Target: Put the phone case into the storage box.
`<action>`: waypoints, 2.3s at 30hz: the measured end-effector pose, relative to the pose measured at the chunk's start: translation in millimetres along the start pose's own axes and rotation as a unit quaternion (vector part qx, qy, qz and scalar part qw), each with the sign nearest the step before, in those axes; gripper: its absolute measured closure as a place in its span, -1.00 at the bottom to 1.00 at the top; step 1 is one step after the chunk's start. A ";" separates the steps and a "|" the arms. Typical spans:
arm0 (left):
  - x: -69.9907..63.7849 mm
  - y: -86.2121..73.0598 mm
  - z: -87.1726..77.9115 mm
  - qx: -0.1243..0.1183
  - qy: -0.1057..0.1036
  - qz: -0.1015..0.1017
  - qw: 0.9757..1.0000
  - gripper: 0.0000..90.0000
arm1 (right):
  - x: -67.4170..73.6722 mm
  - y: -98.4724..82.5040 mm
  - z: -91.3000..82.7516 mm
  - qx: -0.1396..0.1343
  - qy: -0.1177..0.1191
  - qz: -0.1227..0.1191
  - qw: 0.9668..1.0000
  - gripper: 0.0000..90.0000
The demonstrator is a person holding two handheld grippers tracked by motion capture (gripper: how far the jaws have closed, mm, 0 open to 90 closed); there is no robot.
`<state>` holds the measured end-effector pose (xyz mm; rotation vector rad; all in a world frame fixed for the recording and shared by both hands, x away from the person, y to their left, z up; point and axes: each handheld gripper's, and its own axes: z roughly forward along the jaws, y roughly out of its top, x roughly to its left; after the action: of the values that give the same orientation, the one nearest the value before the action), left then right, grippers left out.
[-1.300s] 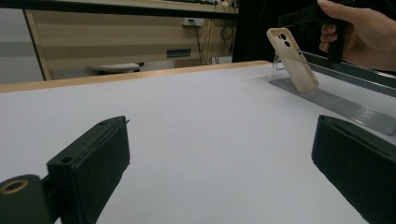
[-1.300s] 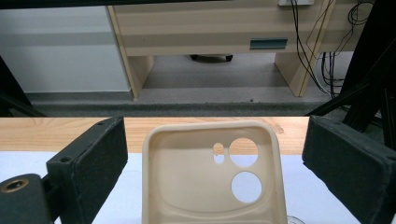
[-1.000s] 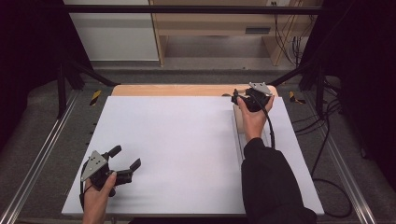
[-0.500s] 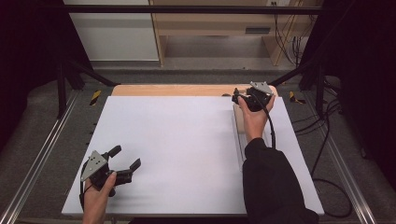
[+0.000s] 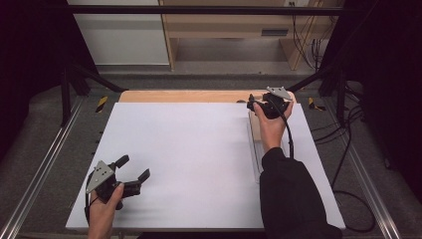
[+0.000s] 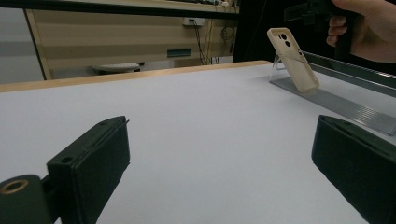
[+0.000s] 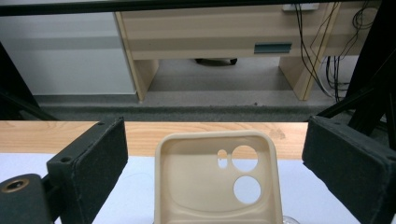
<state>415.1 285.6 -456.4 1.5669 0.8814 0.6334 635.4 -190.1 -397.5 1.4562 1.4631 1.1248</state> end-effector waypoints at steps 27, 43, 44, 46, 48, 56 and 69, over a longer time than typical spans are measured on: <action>-0.5 0.1 0.0 0.000 0.000 0.000 1.000 -0.91 | 0.6 11.1 -16.4 0.021 0.025 0.000 0.999 -0.87; -0.5 0.3 -0.1 -0.001 0.000 0.001 1.000 -0.91 | 0.9 17.7 -28.5 0.034 0.044 -0.007 0.998 -0.90; -0.5 0.3 -0.2 -0.001 0.000 0.000 1.000 -0.91 | 0.9 18.2 -29.2 0.035 0.045 -0.006 0.998 -0.90; -0.5 0.3 -0.2 -0.001 0.001 0.000 1.000 -0.91 | 0.7 19.0 -30.6 0.037 0.049 -0.003 0.998 -0.90; -0.7 0.3 -0.1 -0.002 0.000 -0.001 1.000 -0.91 | 0.7 19.5 -31.7 0.042 0.054 0.000 0.998 -0.90; -0.7 0.2 -0.2 -0.002 0.001 -0.002 1.000 -0.91 | -2.0 21.8 -36.1 0.052 0.067 0.009 0.996 -0.90; -0.6 0.3 -0.4 -0.002 0.001 -0.002 1.000 -0.91 | -5.6 26.0 -44.3 0.057 0.070 0.011 0.996 -0.91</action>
<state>414.5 285.3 -456.0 1.5605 0.8831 0.6346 601.9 -199.8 -359.4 1.5007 1.6342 1.1939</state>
